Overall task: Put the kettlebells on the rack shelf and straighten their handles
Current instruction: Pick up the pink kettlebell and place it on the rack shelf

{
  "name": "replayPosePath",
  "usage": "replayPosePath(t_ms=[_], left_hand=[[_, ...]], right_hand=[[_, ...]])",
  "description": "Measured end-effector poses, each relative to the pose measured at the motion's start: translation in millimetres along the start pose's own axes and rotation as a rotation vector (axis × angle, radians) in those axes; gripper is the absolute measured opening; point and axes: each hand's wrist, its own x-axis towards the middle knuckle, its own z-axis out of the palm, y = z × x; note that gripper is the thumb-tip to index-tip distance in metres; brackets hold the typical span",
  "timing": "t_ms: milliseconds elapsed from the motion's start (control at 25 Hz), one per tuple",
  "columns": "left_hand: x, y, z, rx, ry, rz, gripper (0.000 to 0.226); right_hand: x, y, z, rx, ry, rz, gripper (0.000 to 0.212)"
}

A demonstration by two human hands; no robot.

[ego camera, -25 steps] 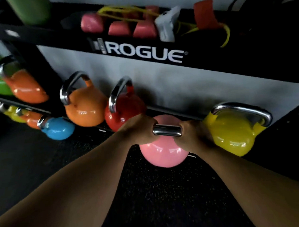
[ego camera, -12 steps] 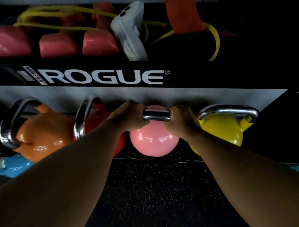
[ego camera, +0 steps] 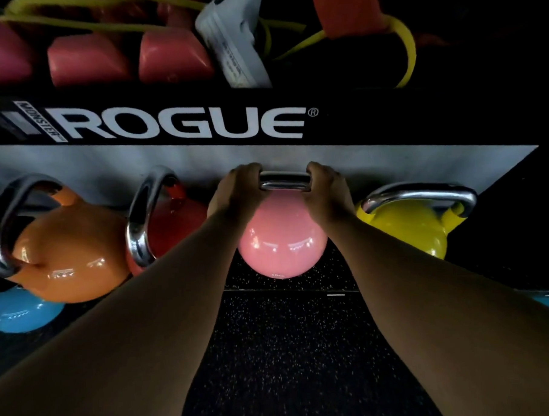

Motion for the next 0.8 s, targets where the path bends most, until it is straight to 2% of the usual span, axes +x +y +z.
replayPosePath(t_ms=[160, 200, 280, 400, 480, 600, 680, 800], left_hand=[[-1, 3, -2, 0.026, 0.005, -0.038, 0.002], [-1, 4, -3, 0.012, -0.003, -0.052, 0.008], [-4, 7, -7, 0.015, -0.072, -0.038, 0.036], [-18, 12, -10, 0.299, -0.145, 0.150, 0.079], [-33, 21, -8, 0.464, -0.111, 0.254, 0.091], [-51, 56, 6, 0.728, -0.119, 0.450, 0.091], [-65, 93, 21, 0.767, -0.154, 0.522, 0.085], [-87, 154, 50, 0.744, -0.165, 0.580, 0.073]], right_hand=[[3, 1, -5, 0.001, -0.062, -0.009, 0.019], [3, 1, -8, -0.003, -0.082, -0.010, 0.023], [-2, 2, -16, -0.027, -0.133, -0.037, 0.039], [-21, 7, -34, -0.038, -0.182, -0.123, 0.055], [-38, 15, -51, -0.007, -0.194, -0.138, 0.056], [-66, 41, -88, 0.045, -0.145, -0.120, 0.046], [-88, 73, -120, 0.031, -0.104, -0.125, 0.038], [-122, 123, -172, -0.098, -0.131, -0.062, 0.042]])
